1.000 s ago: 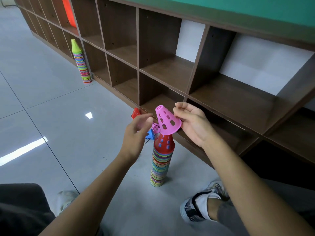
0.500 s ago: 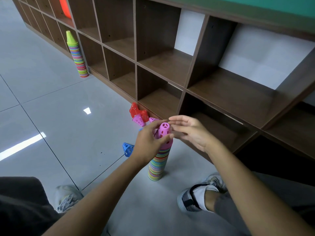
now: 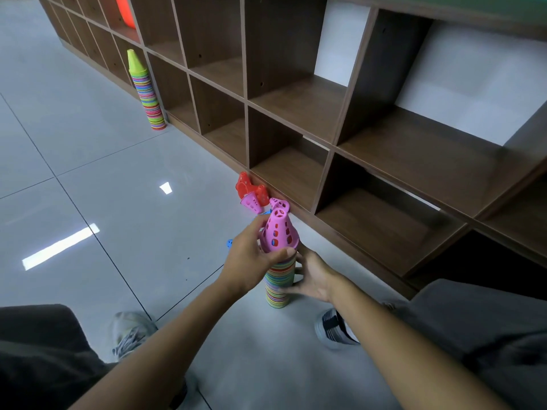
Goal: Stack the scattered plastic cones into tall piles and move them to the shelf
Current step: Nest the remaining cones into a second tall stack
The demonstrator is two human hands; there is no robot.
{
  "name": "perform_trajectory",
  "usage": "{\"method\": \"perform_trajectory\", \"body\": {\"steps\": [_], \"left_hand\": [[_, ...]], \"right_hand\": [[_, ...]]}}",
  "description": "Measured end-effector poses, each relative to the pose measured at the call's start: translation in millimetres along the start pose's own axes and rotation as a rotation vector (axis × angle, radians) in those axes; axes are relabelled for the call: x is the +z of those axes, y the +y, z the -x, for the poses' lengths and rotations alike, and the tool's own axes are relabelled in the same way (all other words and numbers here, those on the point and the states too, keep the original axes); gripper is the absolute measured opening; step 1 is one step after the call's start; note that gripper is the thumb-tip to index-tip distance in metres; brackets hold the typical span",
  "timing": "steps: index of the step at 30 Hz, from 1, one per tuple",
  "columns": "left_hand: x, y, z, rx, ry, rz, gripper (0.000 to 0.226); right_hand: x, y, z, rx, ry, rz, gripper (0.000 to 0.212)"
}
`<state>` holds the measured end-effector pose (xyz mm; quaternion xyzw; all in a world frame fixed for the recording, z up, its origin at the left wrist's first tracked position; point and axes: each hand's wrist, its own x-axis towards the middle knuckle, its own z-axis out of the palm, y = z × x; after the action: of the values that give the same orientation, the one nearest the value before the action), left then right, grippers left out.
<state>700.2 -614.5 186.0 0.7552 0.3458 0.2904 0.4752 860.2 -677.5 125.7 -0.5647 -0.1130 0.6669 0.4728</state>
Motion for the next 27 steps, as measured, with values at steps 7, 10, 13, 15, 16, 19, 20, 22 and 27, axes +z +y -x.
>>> {"method": "perform_trajectory", "body": {"steps": [7,10,13,15,16,19,20,22,27], "left_hand": [[-35,-9,3,-0.057,0.052,0.011,0.059],[-53,-16,3,-0.085,0.078,0.017,0.060],[-73,-29,3,-0.107,0.114,0.044,0.062],[-85,-38,4,-0.124,0.137,0.058,0.062],[-91,-43,3,-0.131,0.149,0.069,0.062],[-108,-56,-3,-0.143,0.181,0.104,0.068],[-113,-61,-6,-0.147,0.195,0.110,0.071],[-125,-68,-12,-0.160,0.217,0.113,0.075],[-152,-81,-29,-0.184,0.257,0.129,0.066]], "right_hand": [[43,1,-13,0.032,-0.042,-0.020,0.056],[68,1,-19,0.061,-0.041,-0.032,0.061],[94,3,-21,0.069,-0.042,-0.057,0.061],[111,4,-24,0.064,-0.047,-0.056,0.055],[118,4,-27,0.060,-0.044,-0.057,0.051],[139,-1,-36,0.046,-0.030,-0.079,0.044],[145,-4,-42,0.042,-0.031,-0.080,0.045],[157,-7,-54,0.040,-0.032,-0.086,0.047],[186,-17,-85,0.033,-0.054,-0.091,0.046]]}}
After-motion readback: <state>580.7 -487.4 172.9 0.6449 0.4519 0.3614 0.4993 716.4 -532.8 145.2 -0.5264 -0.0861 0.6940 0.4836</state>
